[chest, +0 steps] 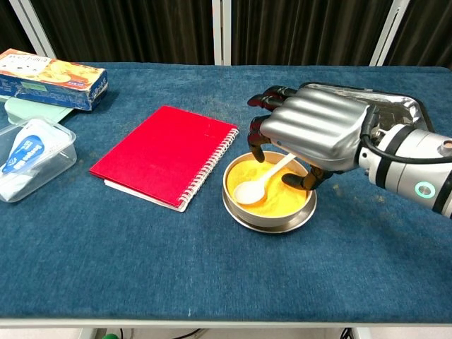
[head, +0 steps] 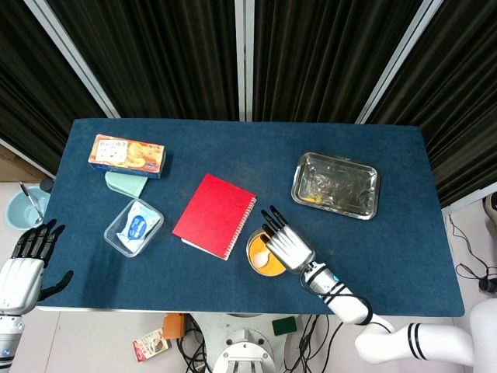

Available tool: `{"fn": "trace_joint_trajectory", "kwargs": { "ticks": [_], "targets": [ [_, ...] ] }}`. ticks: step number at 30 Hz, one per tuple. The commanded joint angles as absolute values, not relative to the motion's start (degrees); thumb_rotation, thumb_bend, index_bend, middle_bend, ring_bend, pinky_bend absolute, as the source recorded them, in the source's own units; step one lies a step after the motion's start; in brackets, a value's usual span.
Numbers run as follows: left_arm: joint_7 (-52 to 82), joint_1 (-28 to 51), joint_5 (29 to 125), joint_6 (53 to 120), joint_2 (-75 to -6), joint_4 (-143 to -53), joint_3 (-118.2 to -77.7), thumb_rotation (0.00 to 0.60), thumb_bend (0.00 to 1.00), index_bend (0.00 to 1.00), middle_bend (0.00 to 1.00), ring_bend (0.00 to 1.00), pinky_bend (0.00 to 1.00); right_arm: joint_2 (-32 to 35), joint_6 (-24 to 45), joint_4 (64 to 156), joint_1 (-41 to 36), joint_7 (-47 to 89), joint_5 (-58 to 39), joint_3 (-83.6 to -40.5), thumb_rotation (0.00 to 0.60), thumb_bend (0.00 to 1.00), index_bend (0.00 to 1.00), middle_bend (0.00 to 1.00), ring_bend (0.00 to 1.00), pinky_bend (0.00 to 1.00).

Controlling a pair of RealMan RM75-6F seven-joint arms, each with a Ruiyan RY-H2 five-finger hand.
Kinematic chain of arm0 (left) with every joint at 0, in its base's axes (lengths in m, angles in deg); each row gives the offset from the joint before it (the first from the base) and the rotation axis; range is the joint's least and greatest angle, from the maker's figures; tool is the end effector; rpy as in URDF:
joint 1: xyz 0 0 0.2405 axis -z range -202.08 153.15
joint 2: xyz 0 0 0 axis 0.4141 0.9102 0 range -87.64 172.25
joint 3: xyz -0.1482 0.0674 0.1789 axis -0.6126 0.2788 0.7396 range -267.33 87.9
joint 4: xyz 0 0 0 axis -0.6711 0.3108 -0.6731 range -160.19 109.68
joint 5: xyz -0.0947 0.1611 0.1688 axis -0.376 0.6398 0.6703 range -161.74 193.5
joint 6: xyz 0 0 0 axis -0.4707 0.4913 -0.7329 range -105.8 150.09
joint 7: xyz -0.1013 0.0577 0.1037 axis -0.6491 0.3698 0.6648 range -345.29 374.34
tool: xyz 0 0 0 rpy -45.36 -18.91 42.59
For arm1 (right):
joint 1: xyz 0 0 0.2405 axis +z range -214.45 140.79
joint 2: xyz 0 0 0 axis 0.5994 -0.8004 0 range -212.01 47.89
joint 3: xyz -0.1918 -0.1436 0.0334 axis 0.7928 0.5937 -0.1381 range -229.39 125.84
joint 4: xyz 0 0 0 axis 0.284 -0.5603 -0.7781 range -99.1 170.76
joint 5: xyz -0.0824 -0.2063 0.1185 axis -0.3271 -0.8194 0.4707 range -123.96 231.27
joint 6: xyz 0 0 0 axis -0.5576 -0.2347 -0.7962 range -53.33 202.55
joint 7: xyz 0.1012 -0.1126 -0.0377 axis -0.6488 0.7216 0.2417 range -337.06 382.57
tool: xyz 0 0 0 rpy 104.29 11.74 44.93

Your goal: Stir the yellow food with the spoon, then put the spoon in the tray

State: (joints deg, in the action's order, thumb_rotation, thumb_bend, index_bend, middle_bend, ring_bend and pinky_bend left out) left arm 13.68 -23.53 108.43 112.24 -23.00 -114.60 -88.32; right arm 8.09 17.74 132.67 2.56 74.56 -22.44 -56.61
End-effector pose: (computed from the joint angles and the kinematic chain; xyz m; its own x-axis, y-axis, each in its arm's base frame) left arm -0.3202 0.1549 0.1078 0.4149 0.0167 0.9097 0.9086 -0.0594 -0.4134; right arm -0.0811 -0.2669 -0.0866 0.7690 0.0299 0.6385 -0.4625 -0.6635 0.5881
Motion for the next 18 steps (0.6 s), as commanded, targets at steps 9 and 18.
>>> {"fn": "trace_joint_trajectory", "kwargs": {
  "ticks": [9, 18],
  "targets": [
    [13.8, -23.5, 108.1, 111.8, -23.0, -114.7, -88.3, 0.600, 0.24, 0.03, 0.01, 0.01, 0.08, 7.8, 19.2, 131.3, 4.3, 72.7, -22.4, -56.2, 0.600, 0.37, 0.49, 0.25, 0.00, 0.00],
    [13.8, -23.4, 107.9, 111.6, -23.1, -114.5, -88.4, 0.600, 0.24, 0.03, 0.01, 0.01, 0.08, 7.7, 19.1, 131.3, 5.0, 72.0, -22.2, -55.9, 0.600, 0.38, 0.52, 0.26, 0.00, 0.00]
  ]
}}
